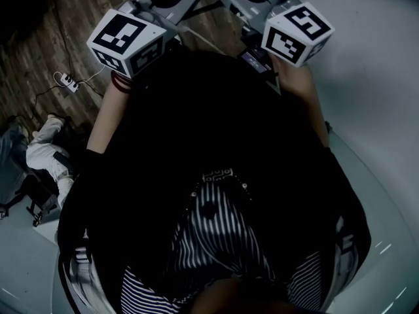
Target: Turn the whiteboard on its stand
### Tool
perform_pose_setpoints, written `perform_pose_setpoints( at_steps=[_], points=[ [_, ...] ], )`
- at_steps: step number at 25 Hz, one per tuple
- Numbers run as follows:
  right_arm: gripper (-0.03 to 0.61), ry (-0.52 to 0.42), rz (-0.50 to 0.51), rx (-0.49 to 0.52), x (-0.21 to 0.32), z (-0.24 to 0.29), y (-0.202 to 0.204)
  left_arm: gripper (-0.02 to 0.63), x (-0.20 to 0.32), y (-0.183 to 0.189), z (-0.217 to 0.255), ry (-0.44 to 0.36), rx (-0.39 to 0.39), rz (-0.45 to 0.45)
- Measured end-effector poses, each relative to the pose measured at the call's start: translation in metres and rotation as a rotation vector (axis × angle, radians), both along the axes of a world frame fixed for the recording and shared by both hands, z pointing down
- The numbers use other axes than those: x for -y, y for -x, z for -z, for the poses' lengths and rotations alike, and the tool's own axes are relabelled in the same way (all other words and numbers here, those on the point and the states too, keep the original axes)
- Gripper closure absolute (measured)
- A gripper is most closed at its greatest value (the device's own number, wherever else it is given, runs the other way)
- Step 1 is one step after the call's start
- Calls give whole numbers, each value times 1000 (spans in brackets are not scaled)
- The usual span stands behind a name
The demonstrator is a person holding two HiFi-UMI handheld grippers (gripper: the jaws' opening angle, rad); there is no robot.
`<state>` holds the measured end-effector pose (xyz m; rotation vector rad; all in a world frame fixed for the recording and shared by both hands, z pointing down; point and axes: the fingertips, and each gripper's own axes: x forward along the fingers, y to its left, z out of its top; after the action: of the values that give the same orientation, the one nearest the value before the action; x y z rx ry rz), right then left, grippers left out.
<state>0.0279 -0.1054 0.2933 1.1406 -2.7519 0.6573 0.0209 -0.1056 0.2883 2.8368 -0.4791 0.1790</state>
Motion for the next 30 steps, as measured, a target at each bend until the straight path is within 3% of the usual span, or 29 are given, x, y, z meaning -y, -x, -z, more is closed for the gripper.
perform_pose_setpoints(
  at_steps=[11, 13, 16, 18, 22, 30],
  points=[
    [577, -41, -196, -58, -22, 13, -67, 614, -23, -67, 12, -5, -25, -208],
    [577, -44, -245, -70, -34, 8, -52, 614, -35, -52, 7, -4, -31, -258],
    [577, -16, -323, -63, -69, -14, 9, 614, -71, 8, -16, 7, -44, -340],
    [577, -1, -359, -63, -94, -16, 9, 613, -95, 9, -18, 17, -46, -383],
    [577, -7, -377, -66, -99, 7, -51, 613, -99, -51, 4, 29, -51, -395],
    [577, -42, -401, -53, -144, 19, -68, 611, -143, -59, 12, 38, -52, -387]
  ],
)
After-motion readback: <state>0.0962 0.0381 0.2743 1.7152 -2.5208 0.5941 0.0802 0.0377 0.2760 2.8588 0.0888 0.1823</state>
